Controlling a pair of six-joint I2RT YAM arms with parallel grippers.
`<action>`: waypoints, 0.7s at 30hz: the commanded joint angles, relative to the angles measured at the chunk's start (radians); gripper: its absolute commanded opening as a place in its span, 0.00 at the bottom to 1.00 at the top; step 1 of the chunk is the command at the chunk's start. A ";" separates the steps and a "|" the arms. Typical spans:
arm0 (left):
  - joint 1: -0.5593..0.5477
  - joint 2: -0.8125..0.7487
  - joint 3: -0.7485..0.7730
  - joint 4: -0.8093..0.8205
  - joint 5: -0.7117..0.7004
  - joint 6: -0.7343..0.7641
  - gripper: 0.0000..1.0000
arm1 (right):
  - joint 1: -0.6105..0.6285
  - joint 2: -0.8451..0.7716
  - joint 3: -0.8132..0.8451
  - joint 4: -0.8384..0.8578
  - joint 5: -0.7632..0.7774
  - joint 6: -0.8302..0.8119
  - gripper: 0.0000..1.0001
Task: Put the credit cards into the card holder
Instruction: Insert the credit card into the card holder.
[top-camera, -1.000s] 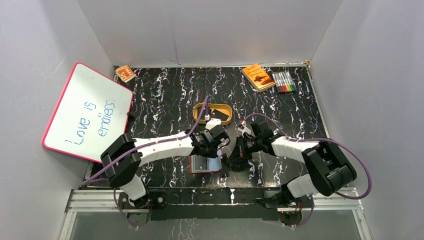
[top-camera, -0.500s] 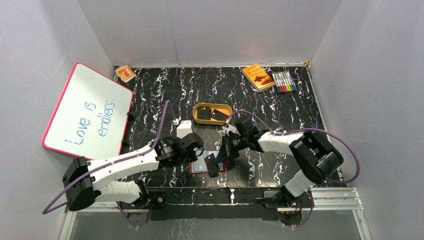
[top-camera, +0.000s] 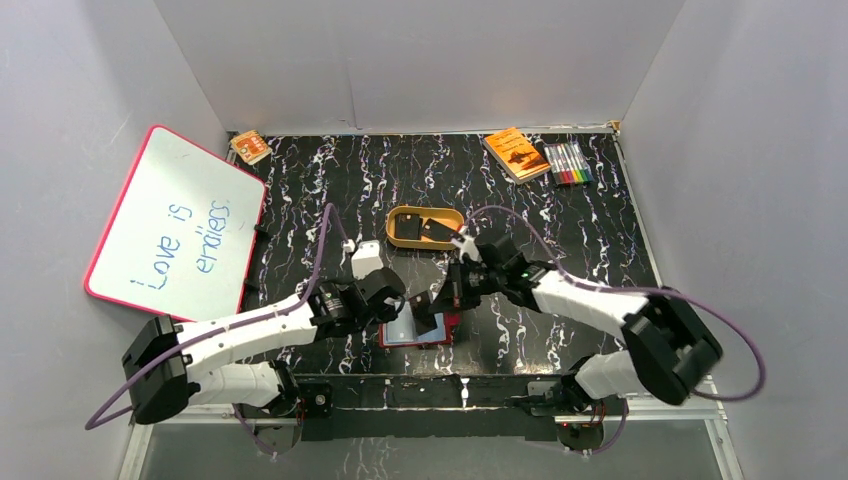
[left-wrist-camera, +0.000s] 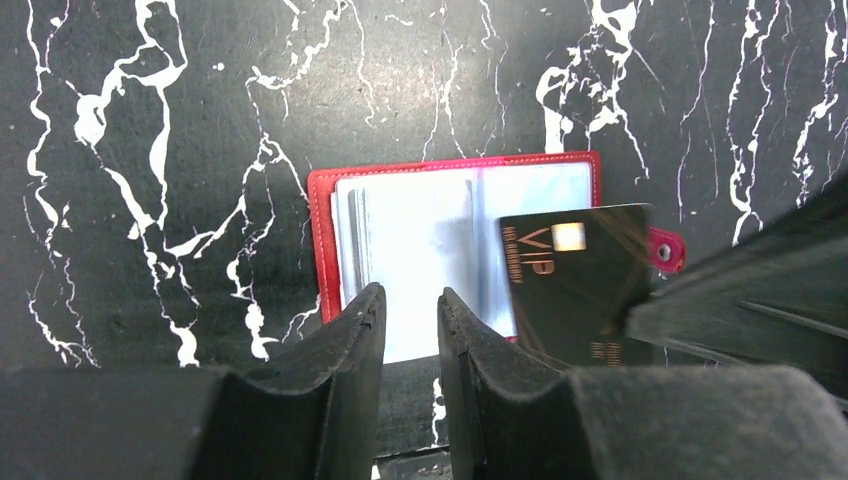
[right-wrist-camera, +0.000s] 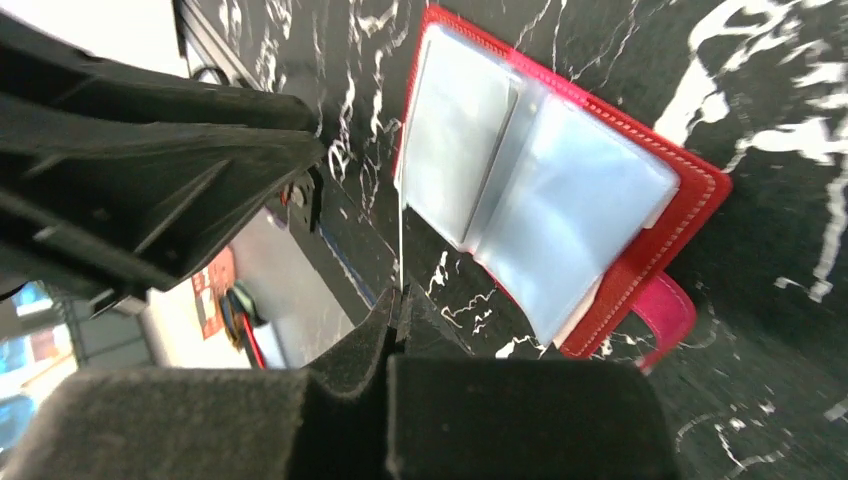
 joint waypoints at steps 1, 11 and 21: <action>0.032 0.037 -0.002 0.020 -0.039 0.004 0.25 | -0.053 -0.152 -0.095 -0.008 0.103 0.008 0.00; 0.135 0.010 -0.173 -0.040 0.019 -0.127 0.24 | -0.064 0.025 -0.091 0.143 -0.044 0.041 0.00; 0.138 0.053 -0.183 -0.021 0.041 -0.134 0.24 | -0.065 0.074 -0.082 0.178 -0.069 0.051 0.00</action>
